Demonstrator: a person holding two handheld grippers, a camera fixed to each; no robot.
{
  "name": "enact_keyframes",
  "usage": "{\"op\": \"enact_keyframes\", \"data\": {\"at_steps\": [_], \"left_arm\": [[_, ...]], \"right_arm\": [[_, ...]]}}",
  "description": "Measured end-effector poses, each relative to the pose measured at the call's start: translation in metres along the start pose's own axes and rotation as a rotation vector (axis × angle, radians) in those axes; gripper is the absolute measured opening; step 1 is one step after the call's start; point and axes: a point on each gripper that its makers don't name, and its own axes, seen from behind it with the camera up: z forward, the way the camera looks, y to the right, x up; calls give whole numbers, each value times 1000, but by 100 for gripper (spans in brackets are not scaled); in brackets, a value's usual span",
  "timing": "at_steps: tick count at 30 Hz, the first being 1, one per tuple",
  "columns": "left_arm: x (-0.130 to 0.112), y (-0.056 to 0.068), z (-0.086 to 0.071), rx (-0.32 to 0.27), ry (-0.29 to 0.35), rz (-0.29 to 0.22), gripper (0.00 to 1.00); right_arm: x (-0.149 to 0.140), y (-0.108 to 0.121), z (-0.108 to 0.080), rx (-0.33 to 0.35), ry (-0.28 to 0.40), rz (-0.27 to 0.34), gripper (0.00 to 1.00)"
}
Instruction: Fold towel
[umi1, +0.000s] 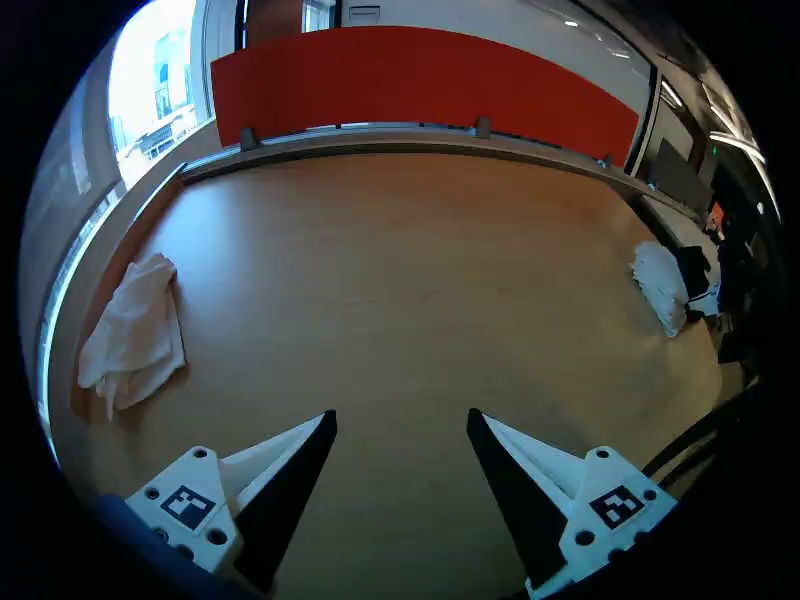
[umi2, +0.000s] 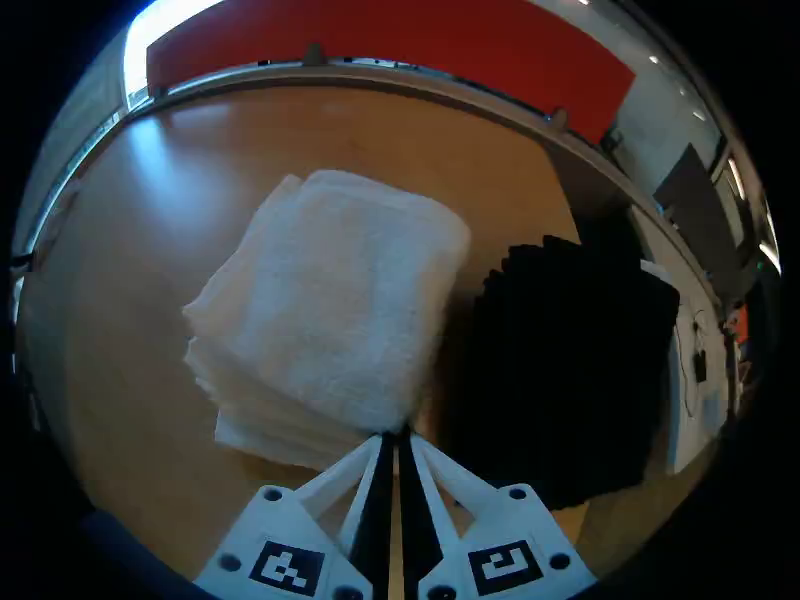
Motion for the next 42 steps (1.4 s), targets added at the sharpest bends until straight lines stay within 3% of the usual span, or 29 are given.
{"op": "enact_keyframes", "data": {"at_steps": [7,11,19,28,35,42], "left_arm": [[0,0,0,0,-1,-3,97],[0,1,2,-3,-1,-3,97],[1,5,4,-12,-1,5,97],[2,4,5,-16,4,-3,97],[1,1,3,-13,11,-12,97],[-3,-8,-2,-2,16,-33,97]], "right_arm": [[3,0,-5,-9,18,-14,8],[4,-3,-11,-4,31,-22,27],[1,-9,-23,0,45,-33,54],[20,-29,-35,21,103,-43,55],[53,-62,-39,64,164,-76,55],[76,-97,-32,111,183,-131,55]]}}
